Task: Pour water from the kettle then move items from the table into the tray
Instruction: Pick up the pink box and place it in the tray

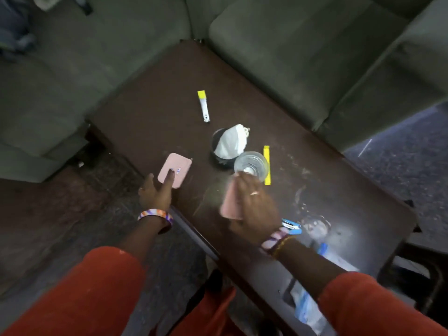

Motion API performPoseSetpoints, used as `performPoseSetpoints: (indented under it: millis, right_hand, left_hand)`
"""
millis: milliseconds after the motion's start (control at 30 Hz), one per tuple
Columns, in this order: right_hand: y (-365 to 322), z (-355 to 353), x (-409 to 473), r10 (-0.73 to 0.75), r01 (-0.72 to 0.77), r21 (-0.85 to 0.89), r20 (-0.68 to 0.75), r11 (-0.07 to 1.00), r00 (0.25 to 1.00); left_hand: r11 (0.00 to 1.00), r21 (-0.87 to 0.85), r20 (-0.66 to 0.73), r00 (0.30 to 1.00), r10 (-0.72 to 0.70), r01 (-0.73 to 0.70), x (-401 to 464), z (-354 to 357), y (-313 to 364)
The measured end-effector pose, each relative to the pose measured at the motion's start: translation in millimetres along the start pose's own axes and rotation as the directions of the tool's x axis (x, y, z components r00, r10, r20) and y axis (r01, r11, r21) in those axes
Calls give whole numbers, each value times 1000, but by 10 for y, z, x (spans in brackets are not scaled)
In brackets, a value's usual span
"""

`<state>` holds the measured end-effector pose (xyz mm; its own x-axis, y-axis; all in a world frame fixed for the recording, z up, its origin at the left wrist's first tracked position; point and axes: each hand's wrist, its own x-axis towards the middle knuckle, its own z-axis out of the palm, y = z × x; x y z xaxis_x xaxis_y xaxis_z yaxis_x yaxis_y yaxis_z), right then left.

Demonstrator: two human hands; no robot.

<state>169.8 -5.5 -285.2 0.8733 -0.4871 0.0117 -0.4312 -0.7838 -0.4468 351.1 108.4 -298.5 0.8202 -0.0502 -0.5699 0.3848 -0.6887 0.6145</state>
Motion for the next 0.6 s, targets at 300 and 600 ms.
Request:
performPoseSetpoints:
  millis: [300,600]
  right_hand:
    - [-785,864,1268,50,-75,114,210,991,976]
    - [-837,1110,954,475,-622,694,437,362,764]
  left_hand:
    - [988,-124,346,937,-47,95,650,-202,136]
    - [998,-52,471,882,-4,33,907,-130,46]
